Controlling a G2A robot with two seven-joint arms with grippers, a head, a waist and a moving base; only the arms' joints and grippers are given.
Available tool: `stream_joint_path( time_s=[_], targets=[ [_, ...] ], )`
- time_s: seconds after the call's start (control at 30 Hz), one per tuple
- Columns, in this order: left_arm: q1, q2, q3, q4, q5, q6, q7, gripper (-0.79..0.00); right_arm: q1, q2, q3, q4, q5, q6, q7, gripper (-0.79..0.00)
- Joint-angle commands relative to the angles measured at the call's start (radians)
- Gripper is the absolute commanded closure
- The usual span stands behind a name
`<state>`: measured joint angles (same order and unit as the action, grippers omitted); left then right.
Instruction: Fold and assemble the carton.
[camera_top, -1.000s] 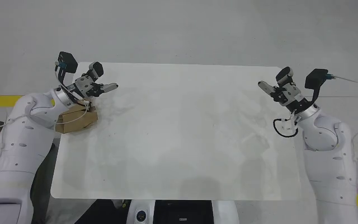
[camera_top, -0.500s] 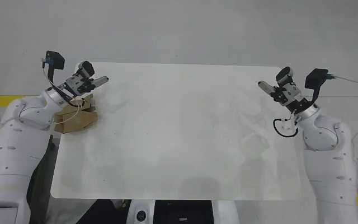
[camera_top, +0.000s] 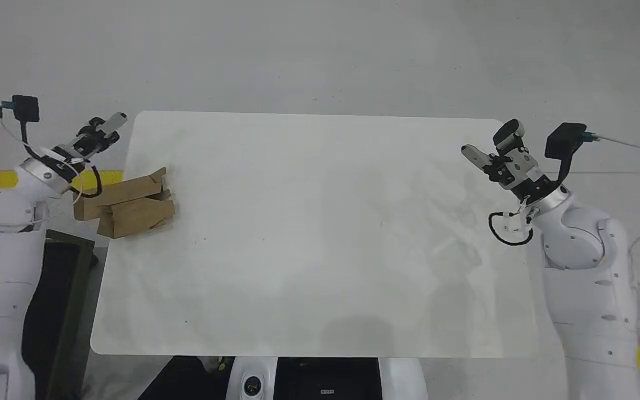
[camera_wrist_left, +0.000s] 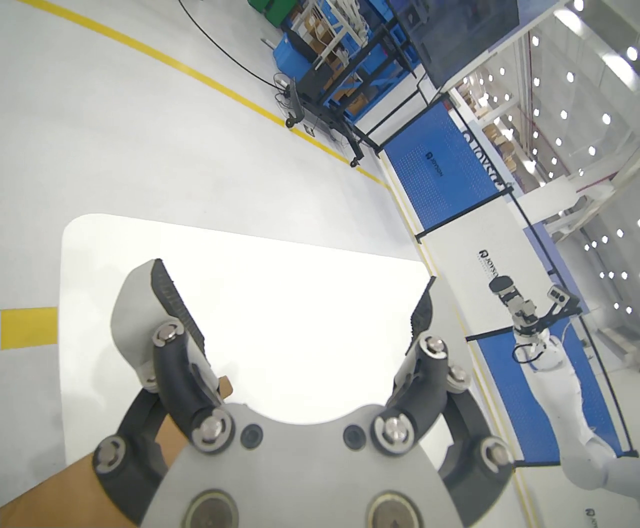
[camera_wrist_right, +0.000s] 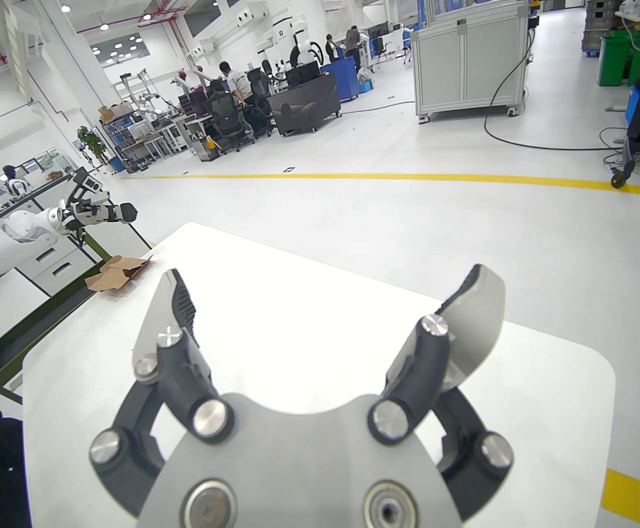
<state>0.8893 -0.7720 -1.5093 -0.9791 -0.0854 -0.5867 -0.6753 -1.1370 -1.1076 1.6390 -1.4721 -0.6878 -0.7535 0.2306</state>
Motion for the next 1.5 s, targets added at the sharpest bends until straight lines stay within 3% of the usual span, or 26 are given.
stream_joint_path(
  time_s=[0.0, 0.47, 0.73, 1.2, 1.47],
  targets=[
    [0.002, 0.007, -0.026, 0.019, -0.020, 0.041, -0.025, -0.785, 0.000, 0.000, 0.000, 0.000, 0.000, 0.000, 0.000, -0.785],
    [0.038, 0.048, -0.187, 0.170, -0.032, 0.160, -0.004, -0.785, 0.000, 0.000, 0.000, 0.000, 0.000, 0.000, 0.000, -0.785],
    [0.112, 0.047, -0.233, 0.223, -0.122, 0.211, 0.016, -0.785, 0.000, 0.000, 0.000, 0.000, 0.000, 0.000, 0.000, -0.785],
    [0.376, 0.028, -0.282, 0.107, -0.275, 0.307, -0.006, -0.785, 0.000, 0.000, 0.000, 0.000, 0.000, 0.000, 0.000, -0.785],
    [0.436, 0.018, -0.283, 0.088, -0.289, 0.326, 0.008, -0.785, 0.000, 0.000, 0.000, 0.000, 0.000, 0.000, 0.000, -0.785]
  ],
)
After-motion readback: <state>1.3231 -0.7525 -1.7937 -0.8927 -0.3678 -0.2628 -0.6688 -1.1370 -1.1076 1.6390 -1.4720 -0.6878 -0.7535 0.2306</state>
